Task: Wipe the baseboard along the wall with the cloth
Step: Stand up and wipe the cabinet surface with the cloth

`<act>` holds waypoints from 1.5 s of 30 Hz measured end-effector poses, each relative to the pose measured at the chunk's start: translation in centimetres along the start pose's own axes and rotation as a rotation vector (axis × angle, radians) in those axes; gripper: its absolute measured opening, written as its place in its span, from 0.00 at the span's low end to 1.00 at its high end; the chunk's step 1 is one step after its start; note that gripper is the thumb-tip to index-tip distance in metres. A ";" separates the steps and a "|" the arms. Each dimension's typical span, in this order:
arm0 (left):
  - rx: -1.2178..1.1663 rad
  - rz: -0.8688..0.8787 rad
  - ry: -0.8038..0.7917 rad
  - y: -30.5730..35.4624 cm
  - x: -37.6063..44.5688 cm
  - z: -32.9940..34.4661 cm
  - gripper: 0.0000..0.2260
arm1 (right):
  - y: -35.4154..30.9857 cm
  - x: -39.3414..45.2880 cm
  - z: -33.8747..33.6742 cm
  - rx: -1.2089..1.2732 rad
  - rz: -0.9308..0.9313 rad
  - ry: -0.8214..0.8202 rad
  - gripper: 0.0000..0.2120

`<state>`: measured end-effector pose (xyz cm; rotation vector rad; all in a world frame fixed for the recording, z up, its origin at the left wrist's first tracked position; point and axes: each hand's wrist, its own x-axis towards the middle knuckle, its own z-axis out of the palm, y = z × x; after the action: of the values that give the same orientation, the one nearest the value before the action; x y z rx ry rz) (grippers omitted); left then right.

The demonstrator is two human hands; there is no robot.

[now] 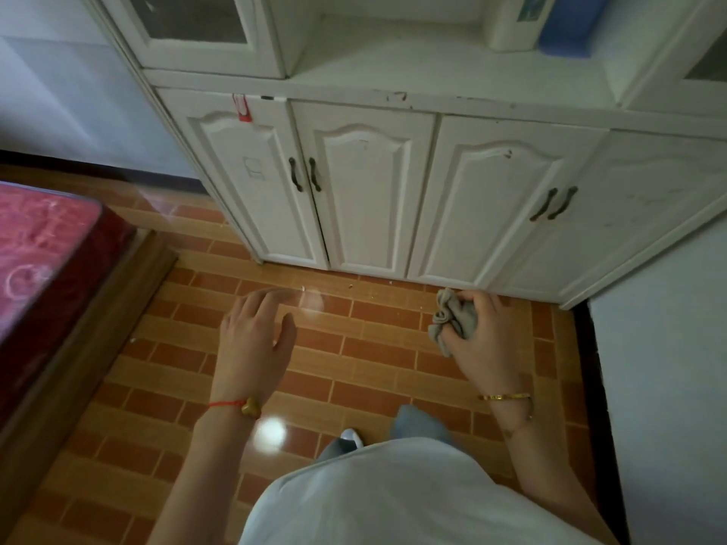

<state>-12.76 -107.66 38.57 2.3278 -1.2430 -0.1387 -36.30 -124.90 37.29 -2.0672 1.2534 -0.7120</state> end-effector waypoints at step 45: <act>-0.101 0.423 -0.051 -5.0 61.9 7.0 0.17 | -11.6 61.6 17.9 0.008 -0.093 0.204 0.16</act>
<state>24.69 -157.73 38.67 1.9383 -1.6810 -0.1132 8.14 -172.37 41.90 -2.0993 1.2665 -0.9903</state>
